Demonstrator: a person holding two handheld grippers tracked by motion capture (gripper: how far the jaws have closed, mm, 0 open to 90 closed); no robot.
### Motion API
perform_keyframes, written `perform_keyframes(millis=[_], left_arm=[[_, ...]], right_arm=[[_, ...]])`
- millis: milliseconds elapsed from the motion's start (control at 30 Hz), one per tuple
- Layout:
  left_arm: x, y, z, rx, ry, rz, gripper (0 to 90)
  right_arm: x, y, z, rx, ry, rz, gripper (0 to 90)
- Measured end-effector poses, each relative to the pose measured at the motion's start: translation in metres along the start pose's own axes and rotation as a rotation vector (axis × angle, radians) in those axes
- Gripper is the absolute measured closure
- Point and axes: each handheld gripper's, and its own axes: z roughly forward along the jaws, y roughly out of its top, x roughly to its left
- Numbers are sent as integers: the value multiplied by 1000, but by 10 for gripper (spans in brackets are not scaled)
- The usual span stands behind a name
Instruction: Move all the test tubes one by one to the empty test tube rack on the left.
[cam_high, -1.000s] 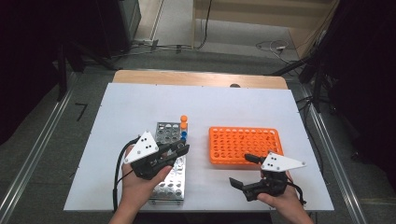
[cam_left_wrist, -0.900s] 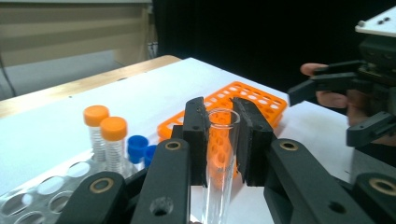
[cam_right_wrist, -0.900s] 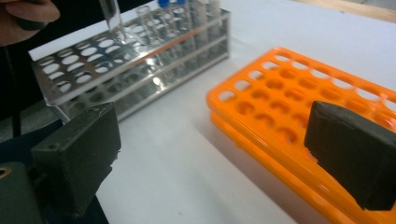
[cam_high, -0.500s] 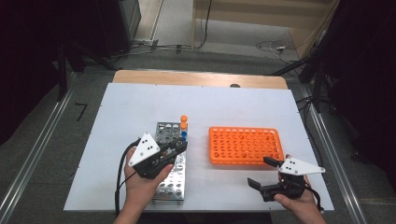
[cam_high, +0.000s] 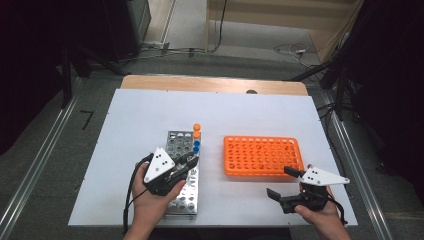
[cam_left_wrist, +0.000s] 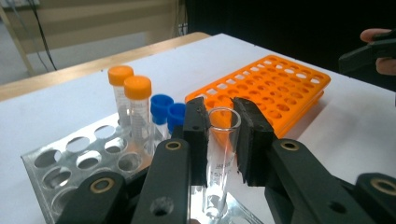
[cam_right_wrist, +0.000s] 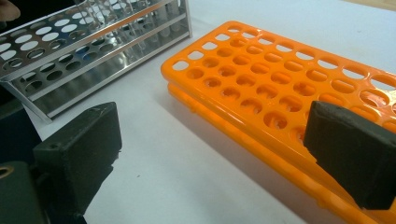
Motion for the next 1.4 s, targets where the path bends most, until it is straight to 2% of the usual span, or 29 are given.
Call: perform_keyframes(millis=[233,333,500,600,700,867,933,1067,1267,1400], left_arm=[[-1,-3,6,63,6,-3,762],[-1,-3,7,70,1,-9,759],[2,-3,6,73,-34,-43,747],[4,-3,5,67,-63,-53,706],[6,-2,4,64,-87,-60,631],[6,1,-1,43,-113,-48,434],[7,1,-2,48,-110,-39,334],[16,-1,-8,39,-108,-54,171],[28,-5,-23,19,-94,-66,48],[36,-8,-30,22,-77,-73,19]], right_arm=[[-1,0,1,0,1,1,29],[-2,0,2,-2,-1,1,30],[-4,0,2,-3,-5,5,31],[-6,1,2,-8,-7,6,32],[-6,1,1,-11,-11,10,32],[-8,1,1,-16,-16,7,32],[-8,1,0,-17,-16,9,32],[-10,1,-1,-20,-19,10,33],[-14,1,-2,-24,-29,15,33],[-17,1,-2,-24,-35,19,34]])
